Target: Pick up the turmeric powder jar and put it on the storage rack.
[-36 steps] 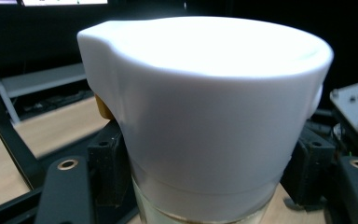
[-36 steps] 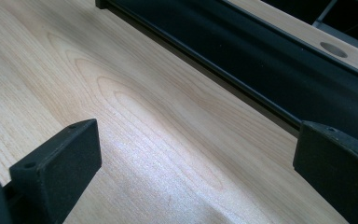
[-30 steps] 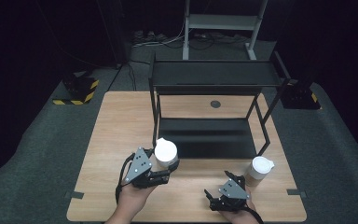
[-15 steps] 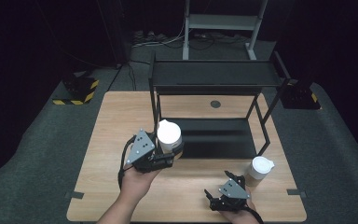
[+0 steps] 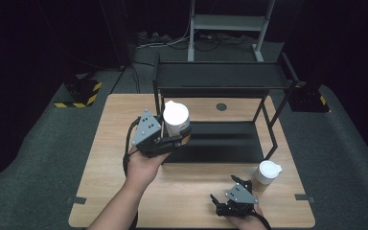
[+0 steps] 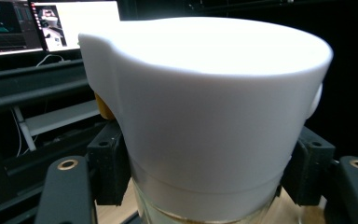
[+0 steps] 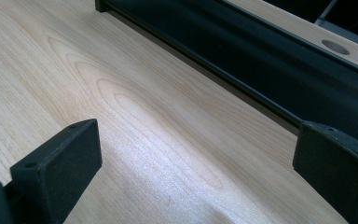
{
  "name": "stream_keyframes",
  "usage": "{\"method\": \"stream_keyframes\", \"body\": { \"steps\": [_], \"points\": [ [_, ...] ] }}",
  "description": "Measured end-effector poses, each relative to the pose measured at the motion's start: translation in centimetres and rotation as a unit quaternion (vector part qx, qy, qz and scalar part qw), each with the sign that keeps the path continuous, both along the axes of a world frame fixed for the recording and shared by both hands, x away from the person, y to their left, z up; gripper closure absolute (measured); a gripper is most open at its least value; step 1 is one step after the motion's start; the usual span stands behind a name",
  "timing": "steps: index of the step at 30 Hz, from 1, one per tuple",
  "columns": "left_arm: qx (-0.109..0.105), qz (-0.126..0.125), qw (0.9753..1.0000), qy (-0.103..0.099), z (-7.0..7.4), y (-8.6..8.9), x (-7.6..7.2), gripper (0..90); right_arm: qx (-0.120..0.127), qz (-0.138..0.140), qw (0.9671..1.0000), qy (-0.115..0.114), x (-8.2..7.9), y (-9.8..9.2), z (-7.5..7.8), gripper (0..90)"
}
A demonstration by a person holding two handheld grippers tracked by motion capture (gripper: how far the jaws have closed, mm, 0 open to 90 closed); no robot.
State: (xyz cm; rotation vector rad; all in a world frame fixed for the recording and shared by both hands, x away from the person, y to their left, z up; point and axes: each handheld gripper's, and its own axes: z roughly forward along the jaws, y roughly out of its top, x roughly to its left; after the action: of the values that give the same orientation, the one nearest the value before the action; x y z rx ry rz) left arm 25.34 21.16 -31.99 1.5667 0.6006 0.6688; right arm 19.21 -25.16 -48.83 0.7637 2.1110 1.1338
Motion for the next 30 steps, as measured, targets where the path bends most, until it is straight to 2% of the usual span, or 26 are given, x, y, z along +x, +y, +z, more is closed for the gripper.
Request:
{"method": "stream_keyframes", "body": {
  "steps": [6,13,19,24,30],
  "points": [
    [0.0,0.007,1.0,-0.002,1.6,-0.4,1.1,30.6,0.001,0.0,1.0,0.001,0.0,0.0,0.0,0.5],
    [-0.001,0.012,0.9999,-0.005,2.7,-0.8,2.0,30.6,0.003,0.0,1.0,0.002,0.1,-0.1,0.0,0.5],
    [-0.014,0.013,0.9998,-0.003,3.6,-1.0,2.6,30.6,0.005,0.0,1.0,0.002,0.1,-0.1,0.0,0.6],
    [-0.012,0.018,0.9996,-0.015,5.0,-1.5,3.2,30.6,0.007,-0.001,1.0,0.002,0.0,-0.2,-0.1,0.6],
    [-0.012,0.023,0.9994,-0.021,6.1,-1.9,3.6,30.6,0.008,-0.001,1.0,0.002,0.0,-0.2,-0.1,0.6]
  ]
}}
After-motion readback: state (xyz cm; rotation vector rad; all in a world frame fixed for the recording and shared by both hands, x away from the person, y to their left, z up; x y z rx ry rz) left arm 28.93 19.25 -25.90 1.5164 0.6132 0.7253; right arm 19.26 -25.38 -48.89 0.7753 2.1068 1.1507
